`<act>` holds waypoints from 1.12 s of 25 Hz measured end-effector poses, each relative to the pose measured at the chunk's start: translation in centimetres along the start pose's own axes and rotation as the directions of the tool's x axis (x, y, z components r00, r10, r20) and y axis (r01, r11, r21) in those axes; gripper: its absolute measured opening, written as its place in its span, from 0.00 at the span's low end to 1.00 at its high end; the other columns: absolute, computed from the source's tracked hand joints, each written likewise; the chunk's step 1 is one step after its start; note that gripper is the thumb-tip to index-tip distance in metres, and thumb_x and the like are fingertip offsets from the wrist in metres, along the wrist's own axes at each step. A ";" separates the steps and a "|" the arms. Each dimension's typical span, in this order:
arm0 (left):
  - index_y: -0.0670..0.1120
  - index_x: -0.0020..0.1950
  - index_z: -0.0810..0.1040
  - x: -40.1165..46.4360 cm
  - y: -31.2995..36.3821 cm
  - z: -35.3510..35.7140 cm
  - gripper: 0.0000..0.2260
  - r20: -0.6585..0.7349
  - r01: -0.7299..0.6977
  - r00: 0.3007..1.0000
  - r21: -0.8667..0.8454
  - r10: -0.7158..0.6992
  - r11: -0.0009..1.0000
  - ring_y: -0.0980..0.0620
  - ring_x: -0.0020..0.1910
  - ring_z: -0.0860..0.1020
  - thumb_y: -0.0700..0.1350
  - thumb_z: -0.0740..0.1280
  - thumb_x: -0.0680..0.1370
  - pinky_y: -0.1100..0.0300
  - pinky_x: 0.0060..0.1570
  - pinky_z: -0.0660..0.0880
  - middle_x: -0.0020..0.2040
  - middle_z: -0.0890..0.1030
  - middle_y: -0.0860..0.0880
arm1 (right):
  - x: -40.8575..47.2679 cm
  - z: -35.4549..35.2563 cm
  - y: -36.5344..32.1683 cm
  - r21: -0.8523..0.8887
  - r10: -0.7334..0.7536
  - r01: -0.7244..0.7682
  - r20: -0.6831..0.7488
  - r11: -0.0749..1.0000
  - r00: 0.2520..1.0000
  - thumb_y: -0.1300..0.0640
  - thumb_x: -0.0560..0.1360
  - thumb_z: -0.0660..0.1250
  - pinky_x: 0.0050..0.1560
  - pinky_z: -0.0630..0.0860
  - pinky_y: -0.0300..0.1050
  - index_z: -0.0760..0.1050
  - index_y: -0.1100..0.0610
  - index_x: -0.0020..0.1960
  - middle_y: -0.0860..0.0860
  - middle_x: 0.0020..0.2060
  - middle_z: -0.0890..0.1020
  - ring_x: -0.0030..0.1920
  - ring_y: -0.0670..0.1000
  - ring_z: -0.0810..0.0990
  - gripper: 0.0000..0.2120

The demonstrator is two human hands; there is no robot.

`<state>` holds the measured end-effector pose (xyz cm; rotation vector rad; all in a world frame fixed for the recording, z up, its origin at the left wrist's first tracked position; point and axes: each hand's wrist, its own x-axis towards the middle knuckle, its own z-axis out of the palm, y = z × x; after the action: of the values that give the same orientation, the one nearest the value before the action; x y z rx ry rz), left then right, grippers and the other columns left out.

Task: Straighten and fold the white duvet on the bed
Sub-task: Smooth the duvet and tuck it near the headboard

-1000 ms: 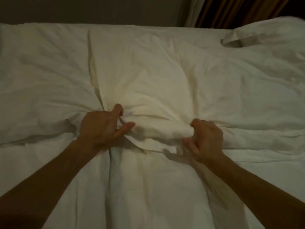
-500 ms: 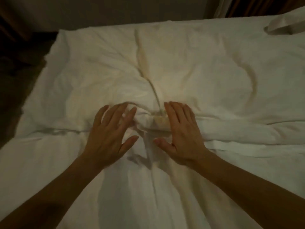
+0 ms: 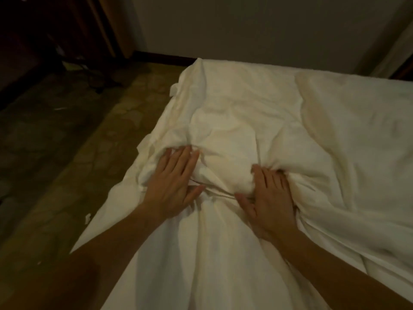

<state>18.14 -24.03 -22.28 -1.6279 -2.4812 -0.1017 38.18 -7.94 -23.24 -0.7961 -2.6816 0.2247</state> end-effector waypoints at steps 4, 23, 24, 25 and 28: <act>0.48 0.73 0.63 4.0 -0.3 -0.2 0.40 0.127 -0.005 0.992 0.033 0.001 0.999 0.43 0.52 0.79 0.72 0.37 0.74 0.50 0.57 0.71 0.55 0.81 0.45 | 2.4 -0.4 0.1 0.072 0.121 -0.123 0.026 0.990 0.992 0.23 0.74 0.38 0.43 0.71 0.48 0.74 0.56 0.60 0.54 0.41 0.83 0.41 0.59 0.83 0.44; 0.50 0.81 0.44 3.8 11.0 -2.8 0.43 0.224 -0.009 0.973 -0.228 0.062 0.974 0.45 0.80 0.44 0.72 0.25 0.72 0.46 0.76 0.42 0.81 0.44 0.47 | -4.8 -8.8 8.4 -0.167 0.237 -0.193 0.308 0.967 0.921 0.26 0.75 0.29 0.79 0.44 0.61 0.47 0.57 0.82 0.56 0.81 0.52 0.81 0.59 0.49 0.48; 0.50 0.81 0.41 3.3 11.8 -1.8 0.46 0.280 0.015 0.959 -0.202 0.043 0.979 0.45 0.80 0.43 0.72 0.22 0.69 0.45 0.76 0.41 0.81 0.42 0.46 | -5.9 -8.4 10.0 -0.184 0.240 -0.186 0.332 0.965 0.912 0.25 0.73 0.27 0.79 0.43 0.60 0.44 0.57 0.82 0.56 0.82 0.48 0.81 0.58 0.47 0.49; 0.50 0.80 0.39 3.0 12.3 -1.2 0.46 0.304 0.041 0.953 -0.193 0.020 0.980 0.45 0.80 0.42 0.73 0.22 0.68 0.45 0.76 0.41 0.81 0.41 0.45 | -6.8 -8.2 10.9 -0.184 0.226 -0.171 0.338 0.968 0.914 0.25 0.73 0.26 0.80 0.42 0.59 0.41 0.57 0.82 0.56 0.82 0.46 0.81 0.57 0.45 0.50; 0.51 0.80 0.36 3.9 14.8 -2.8 0.40 0.203 -0.015 0.977 -0.244 0.066 0.970 0.47 0.79 0.39 0.72 0.29 0.74 0.44 0.76 0.39 0.81 0.39 0.47 | -7.6 -9.5 11.6 -0.109 0.173 -0.147 0.282 0.983 0.944 0.25 0.74 0.28 0.80 0.39 0.57 0.39 0.56 0.82 0.54 0.82 0.41 0.81 0.55 0.38 0.48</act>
<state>30.47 -14.94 -19.36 -1.8728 -2.6793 -0.2480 53.41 -2.04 -19.21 -1.0866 -2.9171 0.2855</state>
